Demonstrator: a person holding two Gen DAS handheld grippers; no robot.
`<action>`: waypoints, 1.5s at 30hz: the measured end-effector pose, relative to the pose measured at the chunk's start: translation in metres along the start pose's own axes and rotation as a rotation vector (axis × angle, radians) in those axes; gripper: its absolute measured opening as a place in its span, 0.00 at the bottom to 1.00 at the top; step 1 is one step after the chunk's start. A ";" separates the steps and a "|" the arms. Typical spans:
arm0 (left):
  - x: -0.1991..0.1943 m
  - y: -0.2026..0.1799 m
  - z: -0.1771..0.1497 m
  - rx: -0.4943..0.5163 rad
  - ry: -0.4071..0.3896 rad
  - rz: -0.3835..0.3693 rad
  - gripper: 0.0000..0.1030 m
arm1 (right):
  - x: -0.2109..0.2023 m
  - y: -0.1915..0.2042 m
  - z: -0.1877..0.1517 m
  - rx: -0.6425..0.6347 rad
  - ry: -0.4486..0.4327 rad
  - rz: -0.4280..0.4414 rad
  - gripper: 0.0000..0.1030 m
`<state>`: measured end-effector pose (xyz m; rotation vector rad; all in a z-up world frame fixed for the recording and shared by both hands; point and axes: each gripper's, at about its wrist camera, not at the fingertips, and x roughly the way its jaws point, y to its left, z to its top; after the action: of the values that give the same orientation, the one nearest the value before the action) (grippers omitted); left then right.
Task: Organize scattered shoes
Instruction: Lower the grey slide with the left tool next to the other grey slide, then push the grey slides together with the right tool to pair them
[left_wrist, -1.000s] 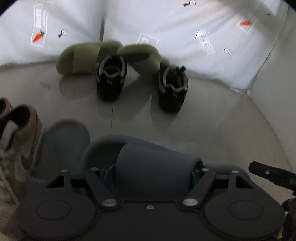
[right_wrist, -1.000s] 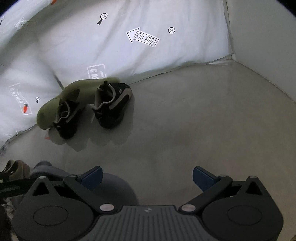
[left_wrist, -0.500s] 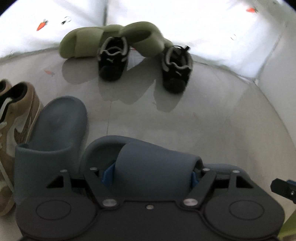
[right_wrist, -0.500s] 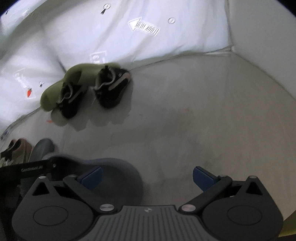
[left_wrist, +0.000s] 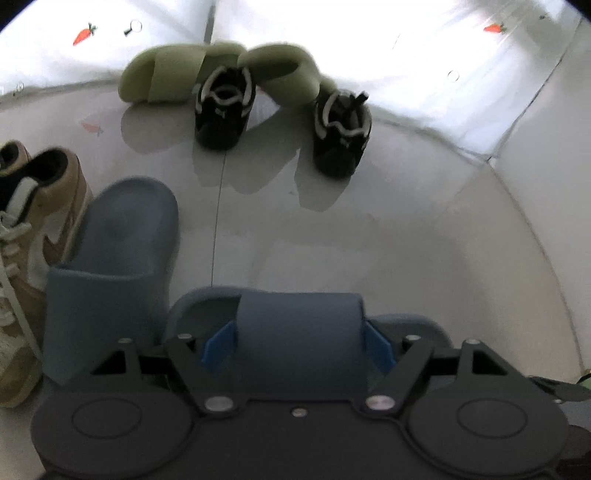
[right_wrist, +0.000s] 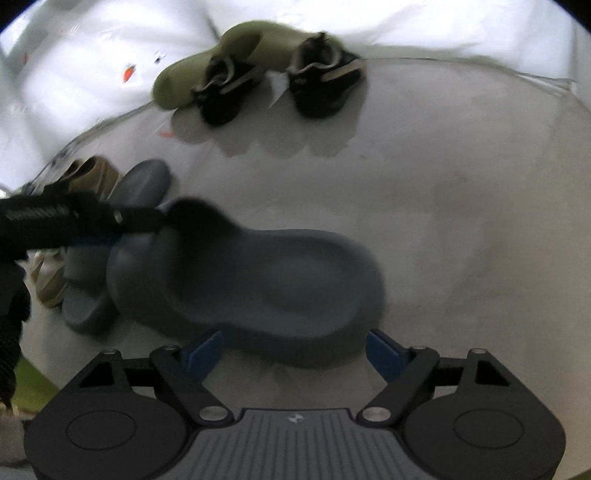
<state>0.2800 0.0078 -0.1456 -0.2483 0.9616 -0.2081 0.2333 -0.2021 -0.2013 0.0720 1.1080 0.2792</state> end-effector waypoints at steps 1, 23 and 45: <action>-0.005 0.001 0.000 0.000 -0.011 -0.009 0.75 | 0.002 0.000 0.002 -0.004 0.003 -0.007 0.83; -0.049 0.031 -0.001 -0.056 -0.111 -0.010 0.75 | 0.054 -0.021 0.103 0.236 -0.085 0.116 0.77; -0.069 0.086 -0.012 -0.167 -0.131 0.094 0.75 | 0.085 0.073 0.100 0.133 -0.194 0.034 0.98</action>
<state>0.2373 0.1074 -0.1240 -0.3650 0.8592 -0.0245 0.3440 -0.1022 -0.2169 0.2319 0.9321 0.2240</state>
